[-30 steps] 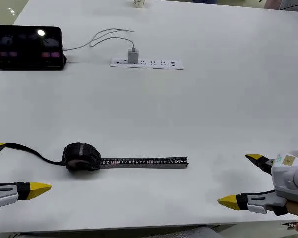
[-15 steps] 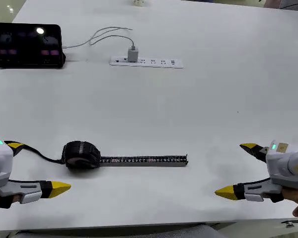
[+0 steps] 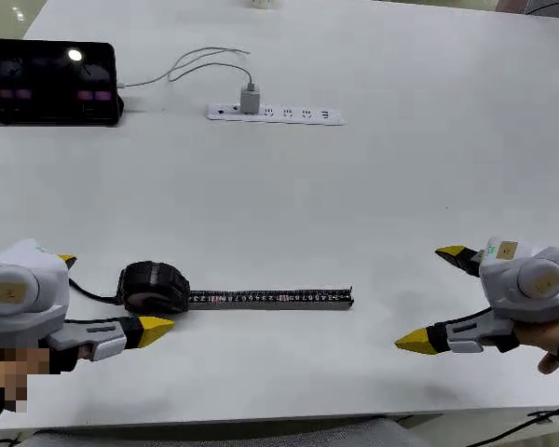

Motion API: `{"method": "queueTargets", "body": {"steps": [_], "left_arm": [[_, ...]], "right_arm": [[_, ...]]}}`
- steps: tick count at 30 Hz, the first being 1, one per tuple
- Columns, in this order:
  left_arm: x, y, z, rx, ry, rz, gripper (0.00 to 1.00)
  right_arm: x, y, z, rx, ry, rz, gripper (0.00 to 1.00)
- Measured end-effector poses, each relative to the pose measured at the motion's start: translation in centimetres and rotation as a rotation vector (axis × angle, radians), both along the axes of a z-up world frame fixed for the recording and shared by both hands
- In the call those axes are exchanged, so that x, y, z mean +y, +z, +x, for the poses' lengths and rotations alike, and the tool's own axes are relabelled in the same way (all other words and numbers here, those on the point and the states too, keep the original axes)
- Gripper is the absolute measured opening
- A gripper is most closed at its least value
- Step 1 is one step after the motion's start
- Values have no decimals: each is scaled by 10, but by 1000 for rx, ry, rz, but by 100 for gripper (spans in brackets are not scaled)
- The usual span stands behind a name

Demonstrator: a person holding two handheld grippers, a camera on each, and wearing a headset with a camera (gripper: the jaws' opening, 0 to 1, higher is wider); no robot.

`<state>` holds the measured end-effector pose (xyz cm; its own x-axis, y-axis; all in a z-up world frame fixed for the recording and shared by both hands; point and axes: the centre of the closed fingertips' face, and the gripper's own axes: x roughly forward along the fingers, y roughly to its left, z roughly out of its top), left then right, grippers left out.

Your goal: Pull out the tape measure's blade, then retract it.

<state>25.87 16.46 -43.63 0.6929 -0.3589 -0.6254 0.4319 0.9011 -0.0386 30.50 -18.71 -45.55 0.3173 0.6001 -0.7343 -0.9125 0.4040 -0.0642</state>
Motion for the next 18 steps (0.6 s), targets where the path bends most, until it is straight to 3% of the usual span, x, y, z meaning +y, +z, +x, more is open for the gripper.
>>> {"method": "queueTargets", "body": {"steps": [3, 11, 18], "left_arm": [[-4, -2, 0, 2, 6, 12, 99], [-11, -1, 5, -5, 74, -13, 99], [-14, -5, 10, -20, 125, -25, 99]], "right_arm": [[6, 0, 1, -2, 20, -8, 99], [20, -1, 1, 2, 99, -35, 99], [35, 0, 12, -6, 161, -54, 99]]}}
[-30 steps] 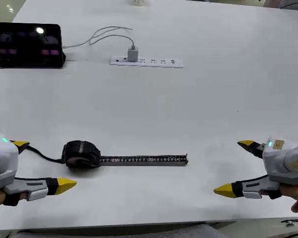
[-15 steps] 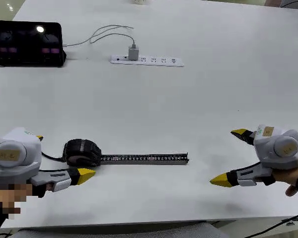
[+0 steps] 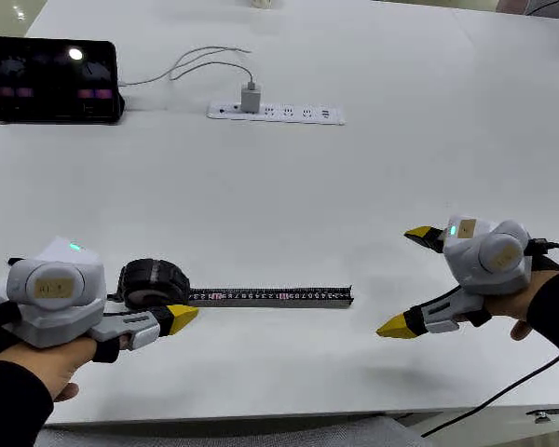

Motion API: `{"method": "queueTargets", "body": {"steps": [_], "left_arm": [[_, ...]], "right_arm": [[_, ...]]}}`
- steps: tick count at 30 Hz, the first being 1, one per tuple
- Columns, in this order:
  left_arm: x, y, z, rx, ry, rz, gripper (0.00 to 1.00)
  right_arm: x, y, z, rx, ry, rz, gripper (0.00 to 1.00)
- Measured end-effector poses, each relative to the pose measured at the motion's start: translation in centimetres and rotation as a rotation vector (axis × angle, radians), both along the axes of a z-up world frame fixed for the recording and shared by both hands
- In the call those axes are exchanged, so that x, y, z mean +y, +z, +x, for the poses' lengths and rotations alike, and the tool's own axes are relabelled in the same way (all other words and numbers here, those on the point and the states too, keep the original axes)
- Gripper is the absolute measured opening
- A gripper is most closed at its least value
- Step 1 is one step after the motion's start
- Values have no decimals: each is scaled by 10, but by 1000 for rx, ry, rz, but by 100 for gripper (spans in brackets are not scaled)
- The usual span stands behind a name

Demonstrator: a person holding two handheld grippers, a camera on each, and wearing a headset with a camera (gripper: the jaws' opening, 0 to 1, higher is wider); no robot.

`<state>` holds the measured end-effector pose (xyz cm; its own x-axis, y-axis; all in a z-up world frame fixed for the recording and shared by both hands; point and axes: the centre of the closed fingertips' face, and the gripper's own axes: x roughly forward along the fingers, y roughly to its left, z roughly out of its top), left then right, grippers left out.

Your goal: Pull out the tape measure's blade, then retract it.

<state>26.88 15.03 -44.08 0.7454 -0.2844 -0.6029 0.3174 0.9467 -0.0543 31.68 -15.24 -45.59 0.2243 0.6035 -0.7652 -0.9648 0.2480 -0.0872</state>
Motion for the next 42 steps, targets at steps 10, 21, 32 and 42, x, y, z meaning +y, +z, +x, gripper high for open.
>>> {"method": "queueTargets", "body": {"steps": [10, 21, 32, 42], "left_arm": [[-10, -3, 10, -34, 30, 10, 99], [-7, -16, 16, -54, 119, 1, 99], [-13, -21, 26, -87, 162, -42, 99], [-8, -33, 28, -75, 166, -35, 99]], "right_arm": [[16, -16, 7, 29, 90, -60, 99], [29, -36, 9, 68, 175, -119, 99], [27, -50, 7, 95, 214, -168, 94], [36, -56, 2, 111, 283, -184, 73]]}}
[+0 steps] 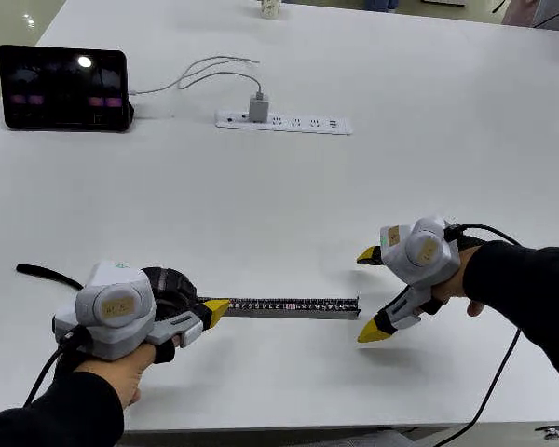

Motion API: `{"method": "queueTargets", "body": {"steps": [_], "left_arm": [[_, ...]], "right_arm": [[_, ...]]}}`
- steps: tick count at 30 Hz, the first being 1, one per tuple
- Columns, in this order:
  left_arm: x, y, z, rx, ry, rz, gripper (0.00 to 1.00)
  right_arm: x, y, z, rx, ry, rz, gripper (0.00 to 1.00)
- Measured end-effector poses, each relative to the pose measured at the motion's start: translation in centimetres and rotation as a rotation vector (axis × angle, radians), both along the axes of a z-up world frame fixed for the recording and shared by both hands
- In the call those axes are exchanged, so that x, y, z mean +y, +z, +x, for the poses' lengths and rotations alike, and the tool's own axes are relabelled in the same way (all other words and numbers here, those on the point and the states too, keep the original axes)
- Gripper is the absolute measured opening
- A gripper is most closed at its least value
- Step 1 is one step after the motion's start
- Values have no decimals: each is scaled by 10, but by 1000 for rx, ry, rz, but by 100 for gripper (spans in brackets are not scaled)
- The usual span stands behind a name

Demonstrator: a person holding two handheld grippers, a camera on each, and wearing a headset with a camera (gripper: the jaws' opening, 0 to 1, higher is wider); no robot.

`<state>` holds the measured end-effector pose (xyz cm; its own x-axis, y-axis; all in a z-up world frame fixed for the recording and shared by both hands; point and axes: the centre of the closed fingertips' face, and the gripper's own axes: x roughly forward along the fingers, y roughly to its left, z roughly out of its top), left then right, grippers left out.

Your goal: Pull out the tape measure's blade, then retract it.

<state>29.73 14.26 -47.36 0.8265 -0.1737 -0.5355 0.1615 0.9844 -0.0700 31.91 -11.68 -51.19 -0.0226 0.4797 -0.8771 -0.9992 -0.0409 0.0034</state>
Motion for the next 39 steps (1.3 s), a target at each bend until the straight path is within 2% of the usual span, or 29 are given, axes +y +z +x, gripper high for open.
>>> {"method": "queueTargets", "body": {"steps": [6, 10, 13, 23, 27, 39], "left_arm": [[1, 0, 1, -8, 5, -3, 99], [1, 0, 2, -11, 6, -7, 99], [1, 0, 2, -9, 9, -12, 99], [0, 0, 3, -9, 18, -18, 99], [1, -1, 3, -8, 22, -19, 99], [5, -1, 6, -19, 38, -12, 99]], "right_arm": [[0, -3, -6, 29, 11, -12, 53], [0, -6, -9, 44, 16, -22, 45], [1, -8, -9, 39, 23, -27, 44], [0, -8, -9, 2, 63, -38, 25], [-1, -8, -8, 1, 63, -41, 18], [0, -9, -10, -23, 90, -52, 12]]}}
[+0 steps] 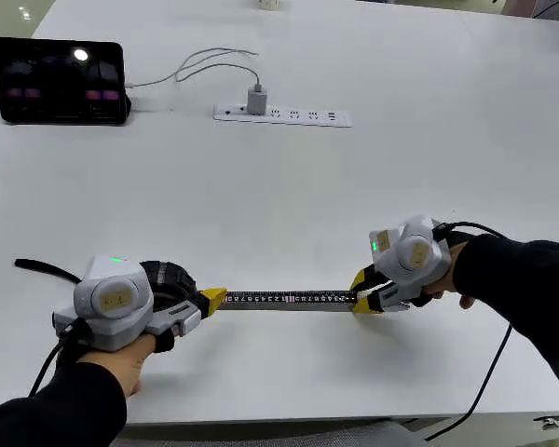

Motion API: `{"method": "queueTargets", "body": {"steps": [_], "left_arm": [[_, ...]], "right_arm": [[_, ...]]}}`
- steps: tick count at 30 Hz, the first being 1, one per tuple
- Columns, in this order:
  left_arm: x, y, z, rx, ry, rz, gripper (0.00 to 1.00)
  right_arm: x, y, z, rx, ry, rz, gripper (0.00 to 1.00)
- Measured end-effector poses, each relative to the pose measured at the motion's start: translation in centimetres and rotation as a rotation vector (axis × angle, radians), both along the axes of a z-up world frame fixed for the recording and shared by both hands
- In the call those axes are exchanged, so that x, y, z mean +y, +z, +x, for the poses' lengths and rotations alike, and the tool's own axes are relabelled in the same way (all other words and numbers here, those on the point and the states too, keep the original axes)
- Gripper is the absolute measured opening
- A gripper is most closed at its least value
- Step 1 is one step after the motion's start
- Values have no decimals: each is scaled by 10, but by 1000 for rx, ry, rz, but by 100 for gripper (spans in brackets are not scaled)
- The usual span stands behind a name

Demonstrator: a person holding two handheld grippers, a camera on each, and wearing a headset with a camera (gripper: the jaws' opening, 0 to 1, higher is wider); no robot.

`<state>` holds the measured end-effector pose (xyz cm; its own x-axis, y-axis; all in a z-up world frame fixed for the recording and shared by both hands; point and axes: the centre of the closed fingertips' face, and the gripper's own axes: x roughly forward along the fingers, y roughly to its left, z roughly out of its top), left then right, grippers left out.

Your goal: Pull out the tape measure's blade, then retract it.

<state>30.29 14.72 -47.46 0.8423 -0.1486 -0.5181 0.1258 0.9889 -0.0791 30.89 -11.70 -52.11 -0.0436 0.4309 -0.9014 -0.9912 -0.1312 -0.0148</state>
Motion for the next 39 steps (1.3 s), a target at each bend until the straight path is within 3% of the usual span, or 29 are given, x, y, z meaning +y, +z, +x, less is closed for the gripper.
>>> {"method": "queueTargets", "body": {"steps": [4, 11, 26, 32, 39], "left_arm": [[3, -2, 2, -5, 19, 15, 97], [6, -4, 3, 0, 32, 30, 91], [9, -10, 4, 37, 98, -21, 67], [10, -11, 2, 50, 97, -8, 65], [9, -15, 2, 87, 67, 46, 64]], "right_arm": [[0, 0, -1, -3, 11, -9, 12], [0, -1, 0, 21, -54, -6, 11], [0, -1, 2, 37, -94, -30, 11], [0, -1, 2, 42, -110, -22, 11], [0, -2, 3, 46, -120, -18, 11]]}}
